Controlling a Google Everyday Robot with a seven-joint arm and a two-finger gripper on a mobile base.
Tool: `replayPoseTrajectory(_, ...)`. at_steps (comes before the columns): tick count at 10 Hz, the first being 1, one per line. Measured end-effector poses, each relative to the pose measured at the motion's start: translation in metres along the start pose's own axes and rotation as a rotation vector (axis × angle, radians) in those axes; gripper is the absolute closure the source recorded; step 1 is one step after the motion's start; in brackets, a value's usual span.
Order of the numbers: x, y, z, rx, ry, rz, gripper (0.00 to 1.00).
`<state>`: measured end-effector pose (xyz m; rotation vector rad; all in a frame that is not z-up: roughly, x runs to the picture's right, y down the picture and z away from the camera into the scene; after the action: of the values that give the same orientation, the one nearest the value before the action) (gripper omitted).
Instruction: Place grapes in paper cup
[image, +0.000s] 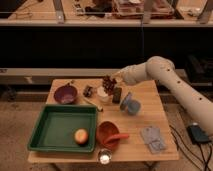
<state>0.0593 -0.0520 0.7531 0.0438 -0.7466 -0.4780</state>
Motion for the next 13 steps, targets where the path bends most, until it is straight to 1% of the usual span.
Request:
replayPoseTrajectory(2, 0.007, 0.008, 0.012, -0.033, -0.016, 0.042, 1.00)
replayPoseTrajectory(4, 0.012, 0.013, 0.019, -0.049, -0.026, 0.071, 1.00)
replayPoseTrajectory(6, 0.013, 0.013, 0.027, -0.061, -0.041, 0.085, 1.00)
replayPoseTrajectory(8, 0.012, 0.013, 0.040, -0.077, -0.081, 0.109, 1.00)
replayPoseTrajectory(11, 0.012, 0.019, 0.054, -0.096, -0.146, 0.139, 1.00)
replayPoseTrajectory(13, 0.015, 0.023, 0.060, -0.105, -0.172, 0.162, 1.00)
